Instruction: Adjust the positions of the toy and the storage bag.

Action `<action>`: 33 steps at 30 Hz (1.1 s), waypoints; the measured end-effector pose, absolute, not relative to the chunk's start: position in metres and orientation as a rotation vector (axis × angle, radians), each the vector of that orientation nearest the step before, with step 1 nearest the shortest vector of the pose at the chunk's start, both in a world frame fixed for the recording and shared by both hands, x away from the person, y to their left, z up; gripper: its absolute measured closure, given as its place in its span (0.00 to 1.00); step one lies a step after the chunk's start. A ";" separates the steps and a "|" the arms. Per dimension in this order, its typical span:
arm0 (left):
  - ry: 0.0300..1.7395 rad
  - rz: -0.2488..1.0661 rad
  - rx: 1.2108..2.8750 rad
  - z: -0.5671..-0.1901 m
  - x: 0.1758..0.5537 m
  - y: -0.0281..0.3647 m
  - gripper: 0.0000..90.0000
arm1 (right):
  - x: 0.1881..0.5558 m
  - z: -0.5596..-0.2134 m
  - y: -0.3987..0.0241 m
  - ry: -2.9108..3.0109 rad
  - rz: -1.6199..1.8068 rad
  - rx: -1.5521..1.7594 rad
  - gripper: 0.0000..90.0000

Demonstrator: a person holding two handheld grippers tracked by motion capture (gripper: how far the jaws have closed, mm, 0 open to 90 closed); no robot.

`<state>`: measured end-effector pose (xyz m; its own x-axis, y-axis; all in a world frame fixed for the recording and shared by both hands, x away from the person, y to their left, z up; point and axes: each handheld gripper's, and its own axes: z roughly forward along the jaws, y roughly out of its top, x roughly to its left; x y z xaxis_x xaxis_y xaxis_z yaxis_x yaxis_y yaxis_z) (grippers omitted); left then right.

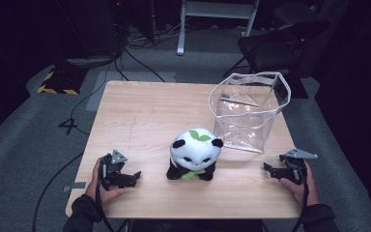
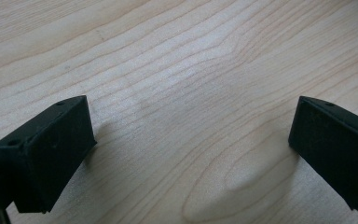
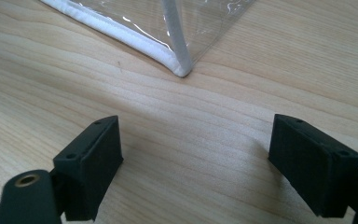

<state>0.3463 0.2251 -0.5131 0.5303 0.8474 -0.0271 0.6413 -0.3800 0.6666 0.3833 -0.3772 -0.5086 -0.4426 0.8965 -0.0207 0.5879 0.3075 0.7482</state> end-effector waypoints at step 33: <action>0.948 0.382 2.230 -0.484 0.331 0.179 0.18 | 0.384 -0.508 -0.377 2.148 0.947 1.317 0.18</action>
<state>0.3310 0.1793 -0.4837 0.6925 0.7214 0.0054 0.5236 -0.5078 0.6841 0.3838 -0.3767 -0.5085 -0.4454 0.8951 -0.0196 0.5891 0.3094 0.7465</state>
